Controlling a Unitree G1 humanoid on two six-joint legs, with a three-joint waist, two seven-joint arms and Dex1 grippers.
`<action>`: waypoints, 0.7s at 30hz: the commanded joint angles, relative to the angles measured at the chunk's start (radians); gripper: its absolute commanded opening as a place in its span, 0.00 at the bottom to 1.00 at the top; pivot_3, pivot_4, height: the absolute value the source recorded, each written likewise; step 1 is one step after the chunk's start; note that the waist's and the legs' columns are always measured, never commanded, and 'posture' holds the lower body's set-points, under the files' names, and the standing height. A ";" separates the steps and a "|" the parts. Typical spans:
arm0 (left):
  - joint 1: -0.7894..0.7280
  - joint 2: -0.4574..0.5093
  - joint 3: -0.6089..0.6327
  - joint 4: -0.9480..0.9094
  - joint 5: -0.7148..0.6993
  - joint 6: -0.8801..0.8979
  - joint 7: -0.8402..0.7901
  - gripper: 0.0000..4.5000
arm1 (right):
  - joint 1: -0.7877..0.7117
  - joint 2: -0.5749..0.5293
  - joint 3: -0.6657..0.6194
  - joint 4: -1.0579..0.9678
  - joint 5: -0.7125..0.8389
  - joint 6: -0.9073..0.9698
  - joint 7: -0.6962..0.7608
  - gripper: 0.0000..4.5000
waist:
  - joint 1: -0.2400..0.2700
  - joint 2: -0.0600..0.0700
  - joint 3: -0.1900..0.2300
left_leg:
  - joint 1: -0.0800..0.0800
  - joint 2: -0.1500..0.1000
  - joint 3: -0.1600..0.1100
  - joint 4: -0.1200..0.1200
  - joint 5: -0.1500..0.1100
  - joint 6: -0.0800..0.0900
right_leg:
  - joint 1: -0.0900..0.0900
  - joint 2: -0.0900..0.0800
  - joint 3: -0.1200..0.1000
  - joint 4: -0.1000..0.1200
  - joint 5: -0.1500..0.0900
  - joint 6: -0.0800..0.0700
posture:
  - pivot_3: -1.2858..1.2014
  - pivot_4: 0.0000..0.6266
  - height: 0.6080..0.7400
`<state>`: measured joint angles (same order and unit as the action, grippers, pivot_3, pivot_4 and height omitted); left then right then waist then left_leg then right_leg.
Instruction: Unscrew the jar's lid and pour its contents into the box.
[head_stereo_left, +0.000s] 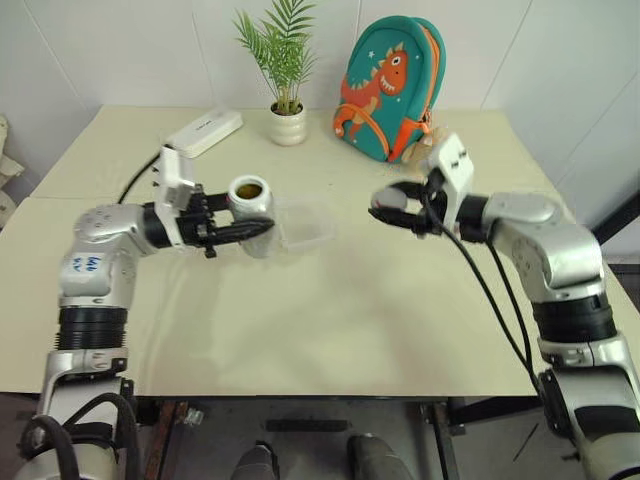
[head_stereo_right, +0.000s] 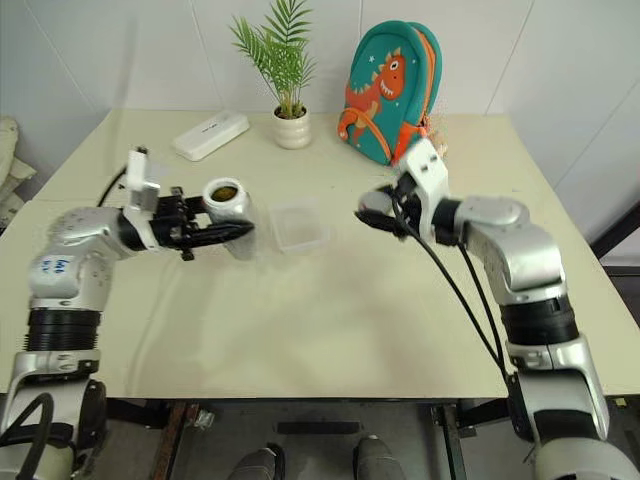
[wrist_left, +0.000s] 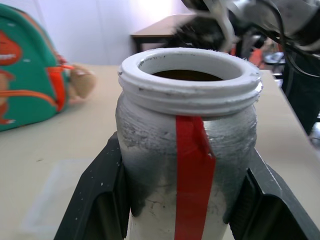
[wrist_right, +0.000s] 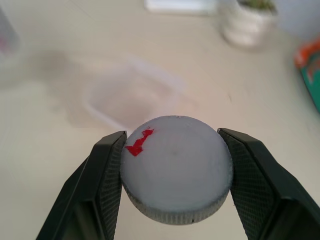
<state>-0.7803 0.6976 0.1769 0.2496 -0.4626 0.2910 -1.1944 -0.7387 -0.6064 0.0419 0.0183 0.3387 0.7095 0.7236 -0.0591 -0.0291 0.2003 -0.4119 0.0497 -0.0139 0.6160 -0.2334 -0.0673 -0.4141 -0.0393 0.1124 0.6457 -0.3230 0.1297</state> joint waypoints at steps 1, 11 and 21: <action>-0.016 0.040 0.050 0.023 0.015 -0.050 0.037 0.44 | 0.069 0.025 -0.065 -0.085 0.016 0.024 -0.066 0.59 | 0.000 0.000 0.000 | 0.000 0.000 0.000 0.000 0.000 0.000 | 0.000 0.000 0.000 0.000 0.000 0.000 | 0.52 0.24 1.00; -0.166 0.058 0.025 0.359 0.185 -0.366 0.155 0.44 | 0.303 0.071 -0.092 -0.134 0.025 0.019 -0.117 0.59 | 0.004 0.000 0.000 | 0.000 -0.001 0.001 0.004 0.000 0.000 | 0.002 0.000 0.001 0.000 0.001 0.002 | 0.52 0.24 1.00; -0.381 0.008 -0.106 0.709 0.406 -0.751 0.250 0.44 | 0.332 0.026 -0.150 -0.245 0.068 -0.018 -0.060 1.00 | 0.008 0.000 0.000 | -0.001 -0.001 0.000 0.004 0.000 0.000 | 0.002 0.001 0.000 0.000 0.001 0.002 | 0.52 0.24 1.00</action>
<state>-1.1194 0.7001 0.0795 0.9325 -0.0894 -0.3840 -0.9733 -0.4089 -0.5572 -0.0669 -0.1594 0.3759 0.7258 0.6313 -0.0512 -0.0293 0.2004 -0.4128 0.0488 -0.0137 0.6200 -0.2334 -0.0673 -0.4125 -0.0385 0.1129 0.6450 -0.3221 0.1318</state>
